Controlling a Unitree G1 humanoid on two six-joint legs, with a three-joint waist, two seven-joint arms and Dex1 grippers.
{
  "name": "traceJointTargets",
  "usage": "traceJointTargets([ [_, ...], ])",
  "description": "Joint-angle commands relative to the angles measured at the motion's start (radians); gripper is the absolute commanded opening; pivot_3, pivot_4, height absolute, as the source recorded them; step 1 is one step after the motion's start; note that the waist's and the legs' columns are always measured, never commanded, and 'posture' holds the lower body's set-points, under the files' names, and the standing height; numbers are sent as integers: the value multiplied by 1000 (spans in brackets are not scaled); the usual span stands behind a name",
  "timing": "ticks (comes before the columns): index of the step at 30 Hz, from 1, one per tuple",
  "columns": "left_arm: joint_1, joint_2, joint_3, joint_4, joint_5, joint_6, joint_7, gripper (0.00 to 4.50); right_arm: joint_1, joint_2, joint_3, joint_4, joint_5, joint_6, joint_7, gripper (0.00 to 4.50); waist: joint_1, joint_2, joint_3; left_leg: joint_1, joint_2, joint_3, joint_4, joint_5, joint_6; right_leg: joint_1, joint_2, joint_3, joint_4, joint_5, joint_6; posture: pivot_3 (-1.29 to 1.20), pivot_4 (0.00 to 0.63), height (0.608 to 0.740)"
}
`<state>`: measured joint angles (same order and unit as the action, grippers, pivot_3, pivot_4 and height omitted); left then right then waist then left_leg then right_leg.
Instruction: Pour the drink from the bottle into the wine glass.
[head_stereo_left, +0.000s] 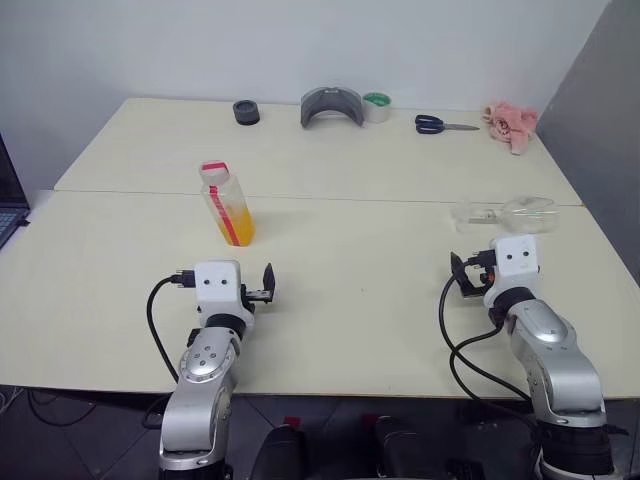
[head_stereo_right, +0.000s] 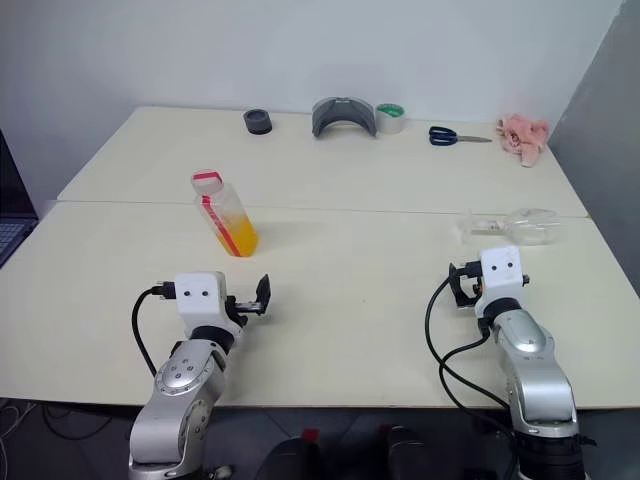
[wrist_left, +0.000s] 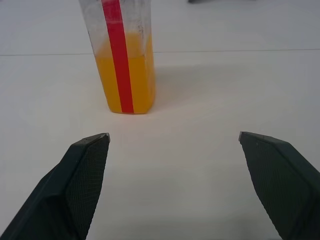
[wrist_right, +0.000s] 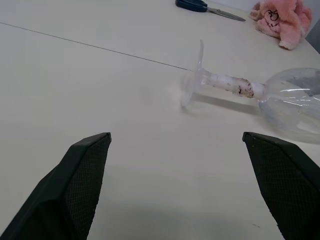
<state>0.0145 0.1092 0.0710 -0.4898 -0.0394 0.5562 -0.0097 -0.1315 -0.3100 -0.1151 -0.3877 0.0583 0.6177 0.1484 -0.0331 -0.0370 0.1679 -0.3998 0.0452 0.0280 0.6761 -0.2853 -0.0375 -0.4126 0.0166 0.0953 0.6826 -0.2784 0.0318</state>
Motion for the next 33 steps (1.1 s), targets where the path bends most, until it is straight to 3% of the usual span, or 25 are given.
traceJointTargets([
  [1, -11, 15, 7, -50, 20, -17, 7, 4491, -7, -4, -4, -33, -9, -19, -4, 4500, 0, 0, 0, 0, 0, 0, 0, 0, 0, 0, 0, 0, 0, 0, 0, 0, 150, 740],
  [28, -3, 6, 16, -49, 19, -38, 12, 4491, -14, -17, -6, -27, -7, -26, 10, 4500, 0, 0, 0, 0, 0, 0, 0, 0, 0, 0, 0, 0, 0, 0, 0, 0, 150, 740],
  [33, -9, -2, 57, -42, 0, -34, 22, 4491, -65, -39, 6, -35, 73, -6, 116, 4500, -2, 0, 0, 0, 0, 0, 0, 0, 0, 0, 0, 0, 0, 0, 0, 0, 150, 740],
])
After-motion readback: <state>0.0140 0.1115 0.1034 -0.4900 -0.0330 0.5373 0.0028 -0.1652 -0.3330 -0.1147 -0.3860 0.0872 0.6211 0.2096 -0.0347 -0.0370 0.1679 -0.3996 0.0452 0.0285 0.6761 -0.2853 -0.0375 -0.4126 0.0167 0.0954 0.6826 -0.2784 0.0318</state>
